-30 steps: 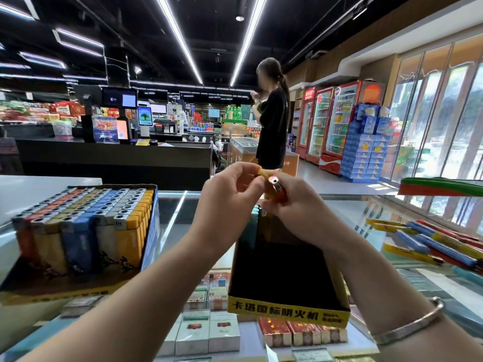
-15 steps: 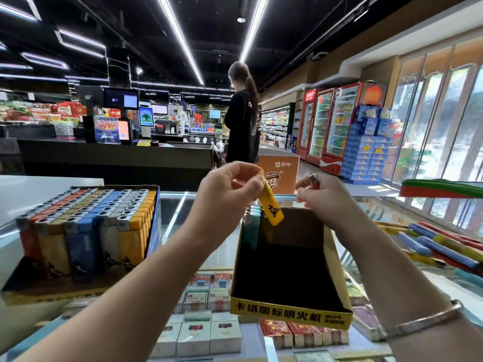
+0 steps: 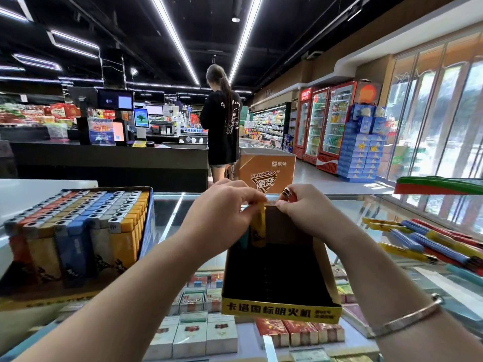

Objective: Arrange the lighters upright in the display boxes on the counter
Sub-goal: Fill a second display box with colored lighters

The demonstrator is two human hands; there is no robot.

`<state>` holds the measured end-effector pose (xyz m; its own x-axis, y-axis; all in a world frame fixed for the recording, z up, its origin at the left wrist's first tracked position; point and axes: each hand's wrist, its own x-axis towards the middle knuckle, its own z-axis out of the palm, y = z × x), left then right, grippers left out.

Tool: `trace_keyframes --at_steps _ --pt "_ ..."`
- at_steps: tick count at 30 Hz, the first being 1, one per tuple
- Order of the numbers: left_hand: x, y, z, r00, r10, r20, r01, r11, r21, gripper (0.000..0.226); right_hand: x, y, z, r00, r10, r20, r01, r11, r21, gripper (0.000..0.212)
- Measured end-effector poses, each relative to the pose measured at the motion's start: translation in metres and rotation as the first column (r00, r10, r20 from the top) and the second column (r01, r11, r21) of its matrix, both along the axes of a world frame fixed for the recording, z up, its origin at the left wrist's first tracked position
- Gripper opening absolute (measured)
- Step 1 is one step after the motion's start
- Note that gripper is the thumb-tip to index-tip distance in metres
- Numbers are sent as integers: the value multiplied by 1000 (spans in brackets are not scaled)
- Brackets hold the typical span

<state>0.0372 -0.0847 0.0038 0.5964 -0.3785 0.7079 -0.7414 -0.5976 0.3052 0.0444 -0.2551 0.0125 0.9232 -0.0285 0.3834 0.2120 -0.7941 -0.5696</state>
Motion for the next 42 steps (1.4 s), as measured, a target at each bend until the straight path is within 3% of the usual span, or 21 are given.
trace_keyframes --at_steps 10,15,19,27,29,31,36,42 --pt "-5 -7 -7 993 15 117 -35 985 171 23 2 0 -1 1000 2 -12 -3 998 -57 11" --pt "-2 -5 -8 997 68 -30 -66 996 62 21 1 1 -2 1000 10 -15 -10 999 -49 11" --pt "-2 -5 -6 995 77 -61 -79 997 -24 12 -1 2 -1 1000 15 -13 -16 999 -32 7" --pt "2 0 -3 977 7 -211 -12 1000 -19 20 -4 3 0 1000 -4 -27 4 1000 -8 9" --pt "3 2 -4 976 3 -216 -11 999 -36 21 -5 3 1 999 -28 29 27 999 22 8" --pt "3 1 -4 974 -20 -226 -2 995 -98 27 -7 4 3 981 -60 186 49 997 60 10" --pt "-10 -8 4 978 -127 -164 83 964 -251 22 -19 15 9 872 30 488 -61 997 48 7" --pt "-20 -13 9 975 -186 -124 128 920 -371 29 -22 21 7 893 134 430 -110 991 -82 31"
